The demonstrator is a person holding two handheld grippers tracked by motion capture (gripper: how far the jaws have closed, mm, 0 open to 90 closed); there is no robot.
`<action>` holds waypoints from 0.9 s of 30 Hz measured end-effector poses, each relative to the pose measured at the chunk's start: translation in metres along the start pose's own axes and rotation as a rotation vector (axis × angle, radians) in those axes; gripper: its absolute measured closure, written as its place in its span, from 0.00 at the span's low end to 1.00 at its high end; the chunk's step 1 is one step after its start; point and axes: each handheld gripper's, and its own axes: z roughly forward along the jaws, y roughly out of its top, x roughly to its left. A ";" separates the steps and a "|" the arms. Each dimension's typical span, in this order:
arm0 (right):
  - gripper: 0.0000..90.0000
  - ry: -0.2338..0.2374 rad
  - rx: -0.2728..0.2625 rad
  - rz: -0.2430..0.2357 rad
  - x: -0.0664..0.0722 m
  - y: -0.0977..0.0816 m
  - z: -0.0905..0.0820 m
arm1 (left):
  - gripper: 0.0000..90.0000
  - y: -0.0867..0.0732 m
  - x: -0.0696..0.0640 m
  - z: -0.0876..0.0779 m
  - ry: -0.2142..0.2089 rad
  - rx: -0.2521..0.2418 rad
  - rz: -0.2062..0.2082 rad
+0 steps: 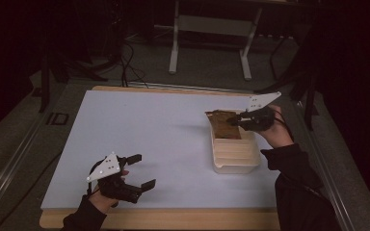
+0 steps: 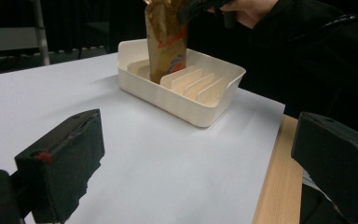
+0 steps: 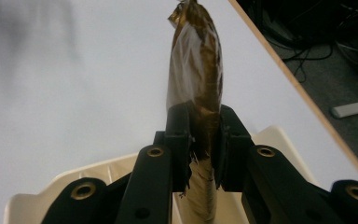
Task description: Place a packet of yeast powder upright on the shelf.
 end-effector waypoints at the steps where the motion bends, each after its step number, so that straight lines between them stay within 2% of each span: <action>1: 0.86 0.002 -0.003 0.024 0.000 -0.011 0.002 | 0.04 0.000 0.000 0.000 -0.001 0.000 -0.001; 6: 0.86 -0.003 -0.042 0.064 0.000 -0.028 0.001 | 0.04 0.000 0.000 0.002 -0.005 0.003 0.001; 7: 0.86 -0.016 -0.059 0.085 -0.001 -0.038 -0.001 | 0.04 0.000 -0.001 0.002 -0.006 0.007 0.006; 12: 0.85 -0.041 -0.064 0.117 -0.001 -0.048 -0.004 | 0.04 0.000 -0.001 0.004 -0.009 0.009 0.005; 15: 0.81 -0.056 -0.063 0.130 0.000 -0.048 -0.005 | 0.04 0.001 -0.001 0.004 -0.009 0.008 0.008; 18: 0.73 -0.115 -0.047 0.122 0.002 -0.045 -0.006 | 0.04 0.001 0.000 0.004 -0.006 0.004 0.002; 19: 0.72 -0.130 -0.045 0.130 0.003 -0.044 -0.006 | 0.04 0.002 0.000 0.004 -0.004 0.004 0.004; 22: 0.66 -0.127 -0.044 0.207 0.002 -0.041 -0.008 | 0.04 0.002 0.000 0.003 -0.006 0.003 0.003; 24: 0.61 -0.141 -0.045 0.240 0.002 -0.040 -0.009 | 0.04 0.001 -0.001 0.003 -0.004 0.006 0.009; 26: 0.54 -0.146 -0.051 0.243 0.003 -0.037 -0.013 | 0.04 0.001 -0.001 0.004 -0.008 0.010 0.019; 27: 0.51 -0.166 -0.051 0.240 0.004 -0.035 -0.015 | 0.04 0.001 -0.002 0.004 -0.009 0.009 0.022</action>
